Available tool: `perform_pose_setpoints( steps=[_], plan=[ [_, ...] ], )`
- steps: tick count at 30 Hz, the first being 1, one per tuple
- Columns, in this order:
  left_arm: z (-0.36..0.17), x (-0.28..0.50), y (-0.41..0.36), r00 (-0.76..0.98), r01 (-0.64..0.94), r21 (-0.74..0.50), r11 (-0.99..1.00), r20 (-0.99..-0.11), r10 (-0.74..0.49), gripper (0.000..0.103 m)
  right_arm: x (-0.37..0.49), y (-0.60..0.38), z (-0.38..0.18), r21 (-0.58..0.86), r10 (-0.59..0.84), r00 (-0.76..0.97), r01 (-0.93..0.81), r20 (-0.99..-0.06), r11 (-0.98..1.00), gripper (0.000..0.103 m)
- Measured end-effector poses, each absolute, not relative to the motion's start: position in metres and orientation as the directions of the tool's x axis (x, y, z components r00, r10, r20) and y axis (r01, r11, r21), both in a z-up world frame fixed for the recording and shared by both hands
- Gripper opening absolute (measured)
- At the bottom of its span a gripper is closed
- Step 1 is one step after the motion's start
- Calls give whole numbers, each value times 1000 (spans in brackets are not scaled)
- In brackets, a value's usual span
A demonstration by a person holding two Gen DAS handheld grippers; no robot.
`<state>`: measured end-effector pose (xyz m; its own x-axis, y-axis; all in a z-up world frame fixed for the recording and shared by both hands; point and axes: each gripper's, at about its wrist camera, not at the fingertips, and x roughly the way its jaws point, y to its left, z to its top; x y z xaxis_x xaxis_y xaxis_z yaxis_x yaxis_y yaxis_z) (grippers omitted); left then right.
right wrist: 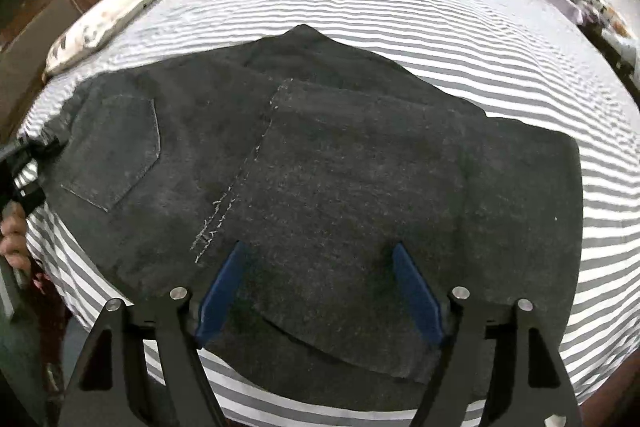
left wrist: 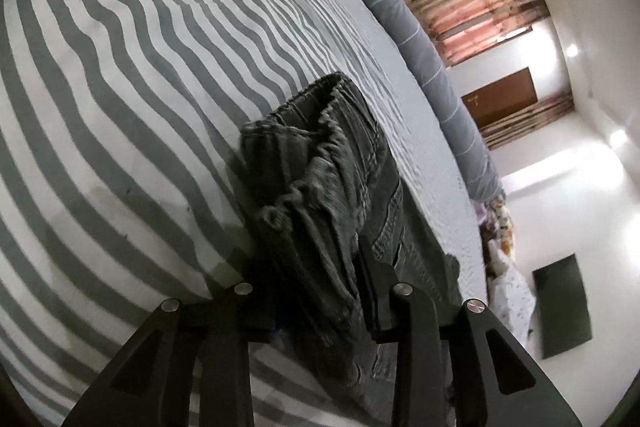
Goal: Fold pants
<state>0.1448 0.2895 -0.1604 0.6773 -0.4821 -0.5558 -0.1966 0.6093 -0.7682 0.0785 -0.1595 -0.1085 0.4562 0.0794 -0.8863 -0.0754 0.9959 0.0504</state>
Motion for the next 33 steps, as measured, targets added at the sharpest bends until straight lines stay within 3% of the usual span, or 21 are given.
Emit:
perform_pose_setpoints(
  steps=[3,4,7,16,19,26,33],
  plan=[
    [-159,147,286,697,-190,-773,606,-541,-471,32,80,-155,-112,23,57,458,-78,-887,997,78],
    [-157,147,284,700,-181,-763,620,-543,-464,23,80,-155,-112,27,58,458,-75,-887,997,78],
    [-147,148,275,703,-178,-725,665,-567,-429,18,81,-159,-113,49,76,459,-71,-885,996,79],
    [-59,144,216,732,-39,-658,752,-531,-426,17,76,-156,-115,18,59,482,-89,-874,996,79],
    [-21,139,179,735,55,-617,785,-507,-450,17,73,-170,-107,114,141,474,-85,-869,990,78],
    [31,122,67,656,300,-533,791,-487,-577,17,45,-273,-88,512,401,533,72,-745,856,78],
    [6,100,-63,475,465,-469,751,-583,-659,17,12,-357,-83,570,355,606,202,-712,797,78]
  ],
)
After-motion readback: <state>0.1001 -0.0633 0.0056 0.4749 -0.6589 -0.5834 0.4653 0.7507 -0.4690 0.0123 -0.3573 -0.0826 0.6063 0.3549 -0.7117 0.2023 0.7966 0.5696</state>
